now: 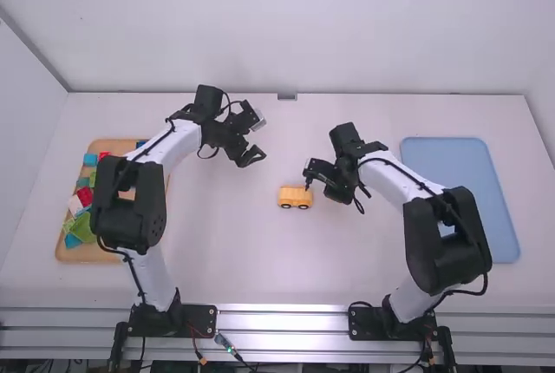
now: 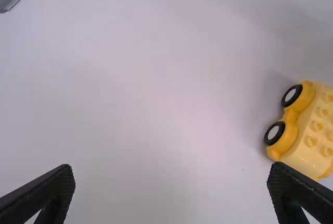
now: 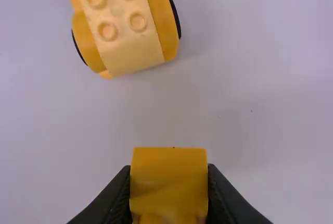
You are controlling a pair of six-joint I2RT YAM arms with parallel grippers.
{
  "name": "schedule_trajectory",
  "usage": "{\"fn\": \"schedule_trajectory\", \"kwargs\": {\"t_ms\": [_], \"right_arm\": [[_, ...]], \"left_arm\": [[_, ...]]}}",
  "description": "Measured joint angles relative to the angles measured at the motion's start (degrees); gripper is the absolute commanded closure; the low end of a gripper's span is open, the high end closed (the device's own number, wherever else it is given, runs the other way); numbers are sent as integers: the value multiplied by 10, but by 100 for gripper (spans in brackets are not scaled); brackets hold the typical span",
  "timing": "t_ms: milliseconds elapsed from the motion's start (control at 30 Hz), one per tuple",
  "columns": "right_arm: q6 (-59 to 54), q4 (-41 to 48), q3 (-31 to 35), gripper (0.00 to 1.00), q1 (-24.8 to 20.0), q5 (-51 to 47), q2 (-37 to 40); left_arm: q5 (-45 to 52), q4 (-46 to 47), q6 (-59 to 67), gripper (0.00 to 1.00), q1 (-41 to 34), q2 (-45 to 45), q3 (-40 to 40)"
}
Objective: Assemble lego blocks to make yellow taxi
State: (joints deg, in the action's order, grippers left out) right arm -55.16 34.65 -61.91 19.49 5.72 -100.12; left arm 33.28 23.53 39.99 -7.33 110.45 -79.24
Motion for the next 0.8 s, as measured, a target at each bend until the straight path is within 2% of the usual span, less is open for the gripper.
{"fn": "schedule_trajectory", "kwargs": {"t_ms": [167, 233, 300, 367, 800], "right_arm": [[-14, -10, 0, 94, -6, 5, -19], [-19, -21, 0, 99, -10, 10, -39], [-20, -26, 0, 99, -10, 9, -52], [-21, -30, 0, 95, -9, 8, -62], [-22, -40, 0, 86, -1, 37, -62]], "left_arm": [[-1, 0, -6, 1, 0, 0, 0], [-2, 1, -8, 1, 0, 0, 0], [-2, 4, -10, 1, 0, 0, 0], [-2, 11, -11, 1, 0, 0, 0], [-2, 13, -12, 1, 0, 0, 0]]}}
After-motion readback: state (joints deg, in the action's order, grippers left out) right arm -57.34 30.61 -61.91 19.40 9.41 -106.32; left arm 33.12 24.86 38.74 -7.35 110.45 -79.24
